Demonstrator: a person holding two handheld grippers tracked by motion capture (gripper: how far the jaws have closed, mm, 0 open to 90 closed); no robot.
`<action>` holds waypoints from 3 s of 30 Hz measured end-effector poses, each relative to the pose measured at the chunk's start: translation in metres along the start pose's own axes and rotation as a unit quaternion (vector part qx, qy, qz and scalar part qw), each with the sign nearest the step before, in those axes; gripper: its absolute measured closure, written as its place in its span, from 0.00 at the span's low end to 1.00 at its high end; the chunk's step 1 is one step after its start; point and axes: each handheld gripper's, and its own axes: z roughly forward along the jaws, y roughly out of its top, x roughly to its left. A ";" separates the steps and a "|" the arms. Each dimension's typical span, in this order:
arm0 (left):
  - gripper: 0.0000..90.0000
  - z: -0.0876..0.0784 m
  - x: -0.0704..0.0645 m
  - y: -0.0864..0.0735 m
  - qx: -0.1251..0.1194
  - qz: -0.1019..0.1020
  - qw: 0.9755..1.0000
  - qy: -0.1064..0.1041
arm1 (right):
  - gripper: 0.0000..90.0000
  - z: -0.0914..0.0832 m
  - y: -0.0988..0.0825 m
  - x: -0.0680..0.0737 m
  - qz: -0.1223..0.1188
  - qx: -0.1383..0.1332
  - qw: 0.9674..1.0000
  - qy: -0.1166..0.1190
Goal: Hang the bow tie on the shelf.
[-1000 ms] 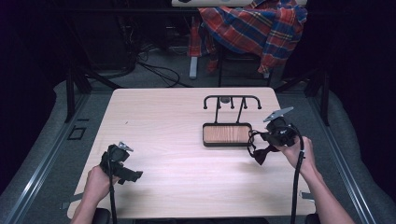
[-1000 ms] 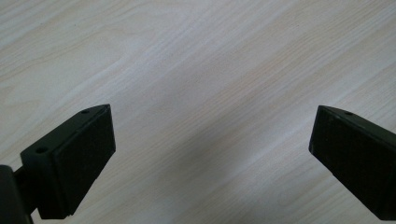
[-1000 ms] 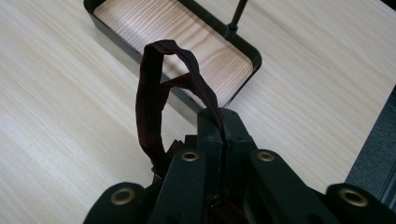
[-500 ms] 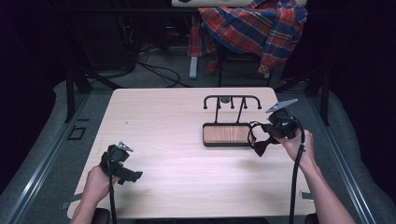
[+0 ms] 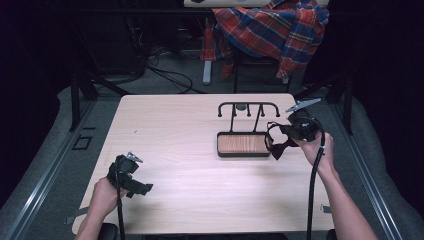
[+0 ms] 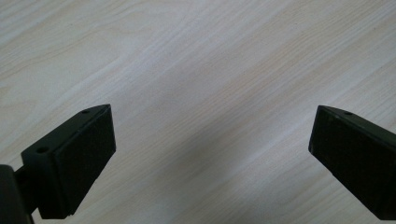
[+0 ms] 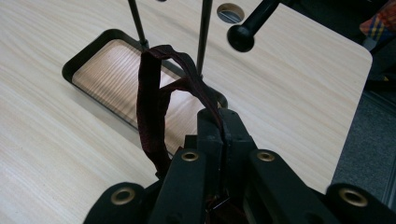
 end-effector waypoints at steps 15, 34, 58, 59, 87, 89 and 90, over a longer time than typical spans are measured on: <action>0.01 0.000 -0.001 0.000 -0.002 0.001 1.000 0.000 | 0.98 -0.009 0.010 -0.003 0.008 -0.027 1.000 -0.007; 0.01 0.000 -0.001 0.000 -0.001 0.003 1.000 -0.001 | 0.98 -0.014 0.017 -0.010 0.022 -0.045 0.999 -0.020; 0.01 0.001 -0.003 0.001 0.001 0.007 1.000 -0.003 | 0.98 0.011 0.015 -0.025 0.072 -0.043 0.996 -0.021; 0.01 0.001 -0.003 0.001 0.001 0.007 1.000 -0.003 | 0.97 0.014 0.013 -0.026 0.073 -0.040 0.996 -0.022; 0.01 0.001 -0.004 0.001 0.005 0.014 1.000 -0.003 | 0.94 0.036 0.007 -0.019 0.070 -0.009 0.997 0.018; 0.01 0.001 -0.004 0.001 0.004 0.015 1.000 -0.002 | 0.93 0.037 0.008 -0.018 0.067 -0.007 0.998 0.018; 0.01 0.001 -0.004 0.001 0.004 0.015 1.000 -0.002 | 0.93 0.037 0.008 -0.018 0.067 -0.007 0.998 0.018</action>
